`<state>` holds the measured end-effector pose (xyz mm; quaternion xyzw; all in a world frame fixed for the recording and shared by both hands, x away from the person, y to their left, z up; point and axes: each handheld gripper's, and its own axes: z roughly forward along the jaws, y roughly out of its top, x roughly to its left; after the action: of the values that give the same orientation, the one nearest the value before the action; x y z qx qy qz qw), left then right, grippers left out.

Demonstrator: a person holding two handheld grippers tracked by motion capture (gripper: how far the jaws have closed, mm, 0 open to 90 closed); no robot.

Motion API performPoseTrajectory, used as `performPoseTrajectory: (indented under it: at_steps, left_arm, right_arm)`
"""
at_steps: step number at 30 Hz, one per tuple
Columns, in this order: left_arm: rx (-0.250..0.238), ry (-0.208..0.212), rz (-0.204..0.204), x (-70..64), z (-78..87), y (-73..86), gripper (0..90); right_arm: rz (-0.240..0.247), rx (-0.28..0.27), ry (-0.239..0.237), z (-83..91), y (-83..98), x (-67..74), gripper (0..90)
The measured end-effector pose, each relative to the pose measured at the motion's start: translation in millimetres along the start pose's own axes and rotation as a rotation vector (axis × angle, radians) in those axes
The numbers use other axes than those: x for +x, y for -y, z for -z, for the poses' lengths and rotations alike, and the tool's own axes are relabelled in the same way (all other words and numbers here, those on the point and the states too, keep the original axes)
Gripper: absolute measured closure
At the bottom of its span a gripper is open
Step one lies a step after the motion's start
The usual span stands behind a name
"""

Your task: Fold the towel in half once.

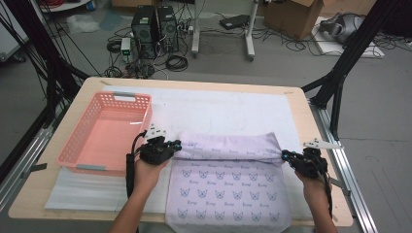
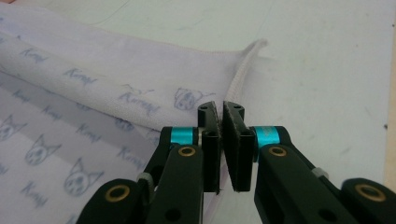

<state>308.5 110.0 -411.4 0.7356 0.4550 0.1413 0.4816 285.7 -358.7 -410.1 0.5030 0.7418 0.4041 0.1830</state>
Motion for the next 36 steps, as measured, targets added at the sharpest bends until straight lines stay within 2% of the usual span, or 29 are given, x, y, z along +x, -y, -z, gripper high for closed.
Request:
performPoseTrajectory:
  at_steps: [2, 6, 12, 14, 15, 16, 17, 18, 21, 23, 26, 28, 30, 33, 36]
  left_arm:
    - [0.001, 0.004, 0.009, -1.3, 5.7, 10.3, 86.8]
    - [0.012, 0.021, -0.002, -6.0, 13.5, 23.7, 86.6]
    - [0.036, 0.036, -0.013, -7.9, 17.2, 33.6, 86.6]
    - [0.059, 0.048, -0.016, -6.3, 15.2, 34.9, 85.4]
    - [0.057, 0.042, -0.007, -4.4, 13.5, 34.1, 81.2]
    - [0.050, 0.027, 0.029, -1.2, 10.9, 31.3, 69.8]
    - [0.050, 0.027, 0.049, 1.2, 9.3, 29.0, 58.2]
    - [0.048, 0.027, 0.060, 3.8, 6.6, 26.0, 52.6]
    - [0.060, 0.019, 0.080, 9.9, -6.5, 16.0, 41.0]
    - [0.060, 0.005, 0.086, 12.8, -17.3, 10.0, 40.6]
    - [0.096, -0.026, 0.043, 12.1, -32.2, 3.1, 40.6]
    - [0.103, -0.043, 0.008, 10.7, -39.7, 0.4, 40.5]
    - [0.109, -0.048, 0.004, 10.1, -45.7, 1.5, 40.7]
    - [0.154, -0.063, -0.023, 10.6, -52.4, 5.4, 43.5]
    - [0.151, -0.069, -0.028, 11.7, -53.0, 6.4, 47.5]
  right_arm:
    - [0.008, 0.005, -0.007, 3.3, 6.7, 5.2, 85.2]
    - [0.027, 0.027, -0.009, 8.5, 21.6, 14.2, 84.6]
    - [0.028, 0.046, -0.016, 11.2, 33.8, 18.6, 84.5]
    - [0.032, 0.052, -0.021, 10.3, 35.9, 19.3, 84.0]
    - [0.031, 0.058, -0.021, 9.5, 36.0, 19.2, 82.4]
    - [0.032, 0.060, -0.018, 7.9, 35.3, 18.4, 76.7]
    - [0.022, 0.057, 0.002, 5.6, 33.3, 17.5, 68.0]
    - [0.013, 0.059, 0.011, 3.8, 31.5, 16.7, 61.0]
    - [-0.005, 0.090, 0.031, -6.8, 19.8, 12.1, 50.4]
    - [-0.027, 0.091, 0.032, -13.6, 11.9, 8.6, 45.2]
    - [-0.032, 0.099, 0.033, -28.1, -1.7, 5.2, 42.6]
    - [-0.023, 0.115, 0.045, -37.9, -8.1, 4.7, 41.4]
    - [-0.009, 0.137, 0.050, -46.5, -12.2, 5.5, 41.4]
    - [-0.007, 0.158, 0.054, -59.8, -15.3, 5.9, 43.6]
    - [0.004, 0.169, 0.059, -67.1, -14.6, 5.3, 48.4]
